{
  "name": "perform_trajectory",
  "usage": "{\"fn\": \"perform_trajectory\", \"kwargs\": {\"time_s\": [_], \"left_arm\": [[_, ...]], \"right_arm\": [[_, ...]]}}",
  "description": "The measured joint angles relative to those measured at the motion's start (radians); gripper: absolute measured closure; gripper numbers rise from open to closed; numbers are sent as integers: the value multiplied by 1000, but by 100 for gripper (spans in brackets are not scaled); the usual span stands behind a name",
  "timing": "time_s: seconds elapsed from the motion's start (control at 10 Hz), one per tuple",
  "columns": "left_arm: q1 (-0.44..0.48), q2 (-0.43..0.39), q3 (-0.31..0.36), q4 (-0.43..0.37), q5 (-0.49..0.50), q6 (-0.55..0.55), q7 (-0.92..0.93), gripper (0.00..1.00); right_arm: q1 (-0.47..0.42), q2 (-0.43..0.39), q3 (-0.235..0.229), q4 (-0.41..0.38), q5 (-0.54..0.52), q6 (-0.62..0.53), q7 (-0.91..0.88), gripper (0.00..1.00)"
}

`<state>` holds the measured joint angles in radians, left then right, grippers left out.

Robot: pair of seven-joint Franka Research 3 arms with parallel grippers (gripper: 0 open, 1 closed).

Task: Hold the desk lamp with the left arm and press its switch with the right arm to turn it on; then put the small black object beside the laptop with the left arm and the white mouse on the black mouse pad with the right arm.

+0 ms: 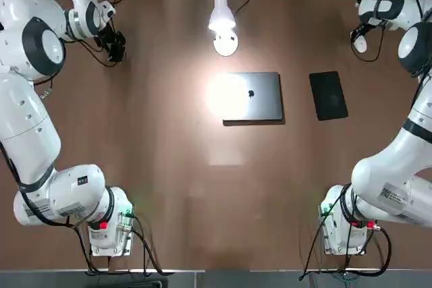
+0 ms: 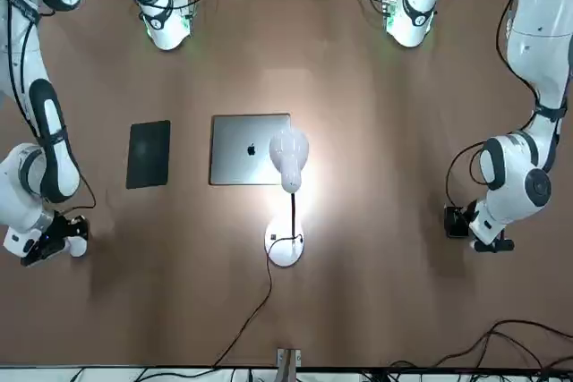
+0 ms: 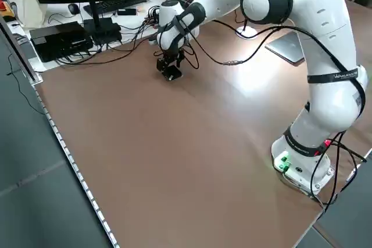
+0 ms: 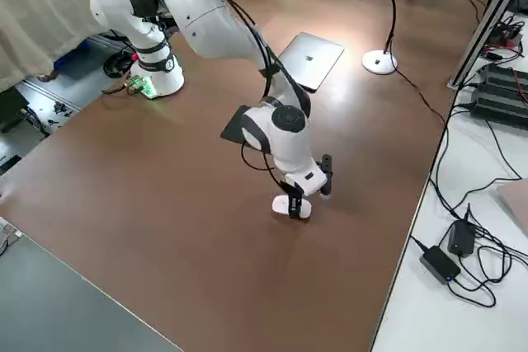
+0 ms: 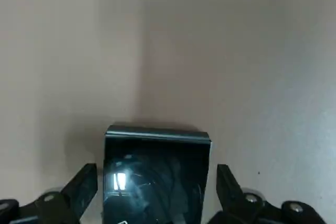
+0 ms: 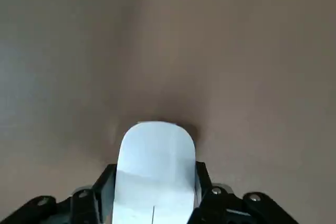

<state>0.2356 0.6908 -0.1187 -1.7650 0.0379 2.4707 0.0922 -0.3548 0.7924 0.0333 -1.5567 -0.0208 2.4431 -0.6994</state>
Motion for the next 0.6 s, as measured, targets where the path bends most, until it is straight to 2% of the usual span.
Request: {"fn": "perform_trajectory", "kwargs": {"time_s": [0.2, 0.3, 0.4, 0.6], "left_arm": [[-3, 6, 0, 0, 0, 5, 0, 3], [-4, 6, 0, 0, 1, 6, 0, 14], [-4, 5, 1, 1, 2, 6, 0, 20], [-5, -2, 1, -6, 2, 7, 0, 20]], "right_arm": [[22, -31, 22, 0, 1, -71, 63, 36], [49, -68, 26, -19, 1, -95, 116, 36], [80, -126, 28, -74, 2, -99, 180, 36], [147, -282, 29, -257, 2, -89, 326, 36]]}}
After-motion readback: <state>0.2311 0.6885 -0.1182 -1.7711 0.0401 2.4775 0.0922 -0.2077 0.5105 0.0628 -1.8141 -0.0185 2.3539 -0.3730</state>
